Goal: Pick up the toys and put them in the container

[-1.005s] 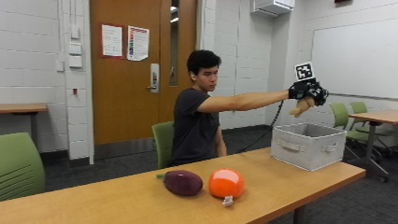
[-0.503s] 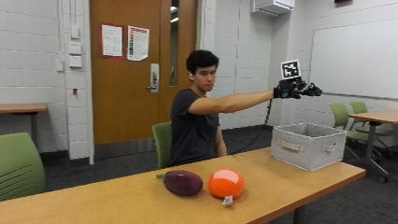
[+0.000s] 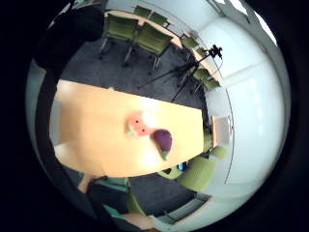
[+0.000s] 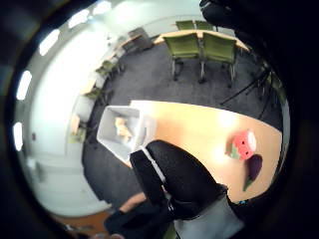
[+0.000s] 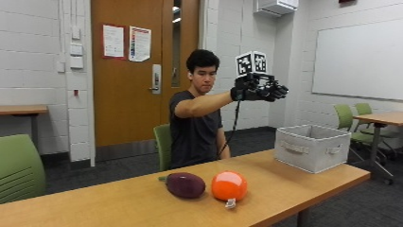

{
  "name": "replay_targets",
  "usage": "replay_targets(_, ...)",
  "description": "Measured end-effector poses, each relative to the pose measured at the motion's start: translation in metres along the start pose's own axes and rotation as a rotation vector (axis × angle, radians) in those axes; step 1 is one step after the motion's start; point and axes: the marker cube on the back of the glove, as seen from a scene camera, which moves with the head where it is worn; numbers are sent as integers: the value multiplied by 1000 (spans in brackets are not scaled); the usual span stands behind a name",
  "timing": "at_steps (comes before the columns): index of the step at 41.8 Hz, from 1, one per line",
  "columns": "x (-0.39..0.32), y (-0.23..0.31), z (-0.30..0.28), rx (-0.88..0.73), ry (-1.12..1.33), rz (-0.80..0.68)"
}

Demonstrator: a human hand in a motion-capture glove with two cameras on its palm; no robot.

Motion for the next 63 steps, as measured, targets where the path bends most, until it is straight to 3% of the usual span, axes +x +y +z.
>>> replay_targets(5,42,-30,12,4,-9,73)
replay_targets(16,111,-29,118,-108,2,159)
replay_targets(35,163,12,293,-345,-96,268)
replay_targets(63,138,41,270,-369,-111,172)
